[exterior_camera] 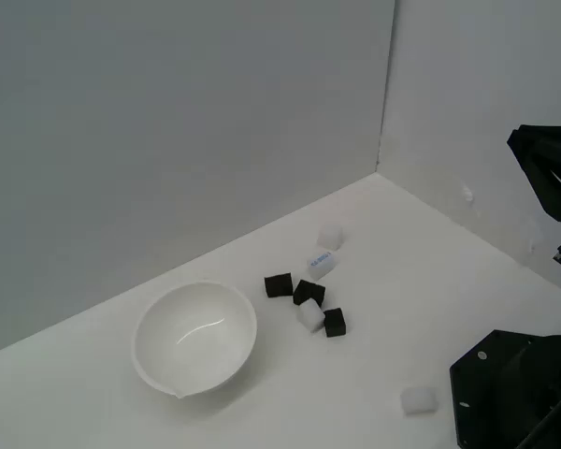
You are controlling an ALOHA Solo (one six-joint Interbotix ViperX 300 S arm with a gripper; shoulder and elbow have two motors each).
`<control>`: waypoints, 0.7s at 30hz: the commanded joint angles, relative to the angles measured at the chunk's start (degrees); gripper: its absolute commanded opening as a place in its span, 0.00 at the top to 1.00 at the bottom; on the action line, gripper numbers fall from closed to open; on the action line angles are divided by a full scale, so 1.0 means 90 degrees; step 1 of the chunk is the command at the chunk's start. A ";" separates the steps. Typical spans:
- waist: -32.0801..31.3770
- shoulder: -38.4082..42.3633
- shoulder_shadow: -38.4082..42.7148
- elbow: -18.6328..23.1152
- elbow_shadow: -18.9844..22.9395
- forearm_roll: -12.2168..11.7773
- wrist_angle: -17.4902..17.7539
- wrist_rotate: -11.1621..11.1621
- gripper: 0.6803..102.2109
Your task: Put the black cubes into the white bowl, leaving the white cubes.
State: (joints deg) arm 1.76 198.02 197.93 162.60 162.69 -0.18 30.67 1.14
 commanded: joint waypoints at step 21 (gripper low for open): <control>-0.0459 -0.3623 -0.3623 -0.1992 -0.2002 -0.0293 0.1357 0.0059 0.91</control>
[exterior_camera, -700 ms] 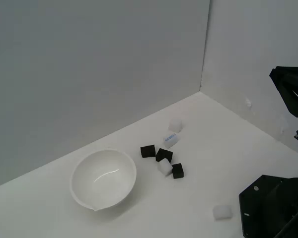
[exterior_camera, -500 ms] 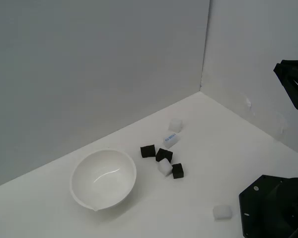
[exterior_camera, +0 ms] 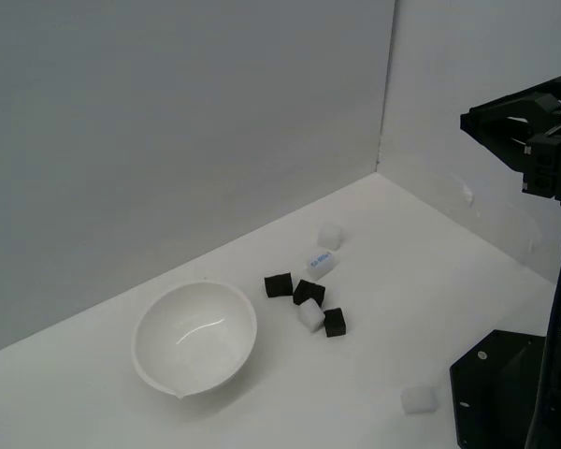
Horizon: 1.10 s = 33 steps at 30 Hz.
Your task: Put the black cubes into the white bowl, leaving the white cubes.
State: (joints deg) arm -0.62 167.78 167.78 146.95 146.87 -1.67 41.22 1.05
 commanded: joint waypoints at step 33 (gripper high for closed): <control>-0.2119 -0.3281 -0.3311 -0.0312 -0.0303 -0.0977 0.1436 0.0068 0.82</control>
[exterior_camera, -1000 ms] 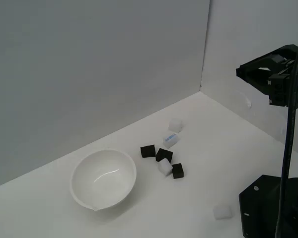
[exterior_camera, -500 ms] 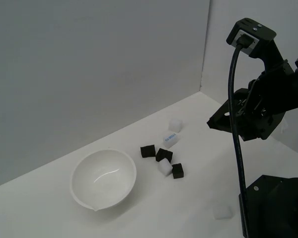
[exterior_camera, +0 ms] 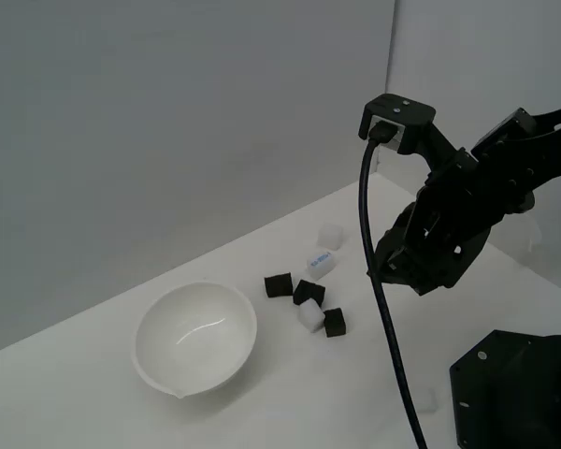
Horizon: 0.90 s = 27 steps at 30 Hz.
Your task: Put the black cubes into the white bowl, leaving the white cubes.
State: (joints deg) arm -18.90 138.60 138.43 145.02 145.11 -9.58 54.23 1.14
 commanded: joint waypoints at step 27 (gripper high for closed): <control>-0.0088 -0.1816 -0.1807 0.0225 0.0215 -0.0117 -0.1162 0.0225 0.02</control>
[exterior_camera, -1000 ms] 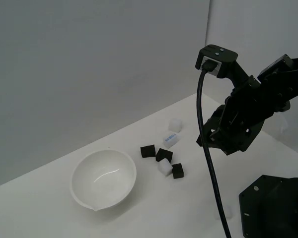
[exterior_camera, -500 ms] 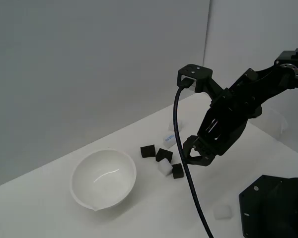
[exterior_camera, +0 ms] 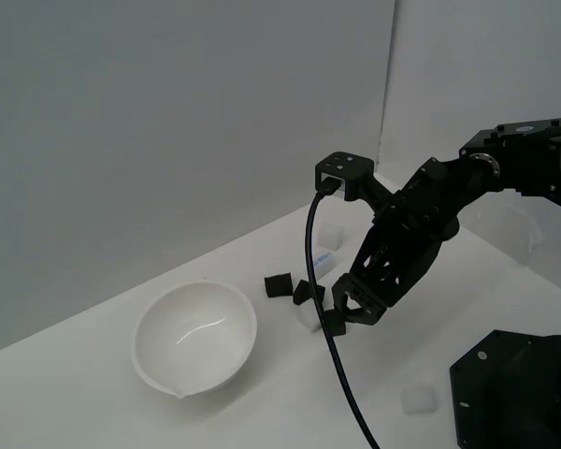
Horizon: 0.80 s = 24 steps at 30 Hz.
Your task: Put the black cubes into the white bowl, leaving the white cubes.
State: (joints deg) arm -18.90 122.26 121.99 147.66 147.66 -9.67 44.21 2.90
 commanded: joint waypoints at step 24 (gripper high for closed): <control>-0.0303 -0.1455 -0.1416 -0.0293 -0.0293 -0.0322 -0.0830 0.0029 0.02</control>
State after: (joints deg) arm -20.92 108.81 108.37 145.63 145.55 -11.60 37.00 3.16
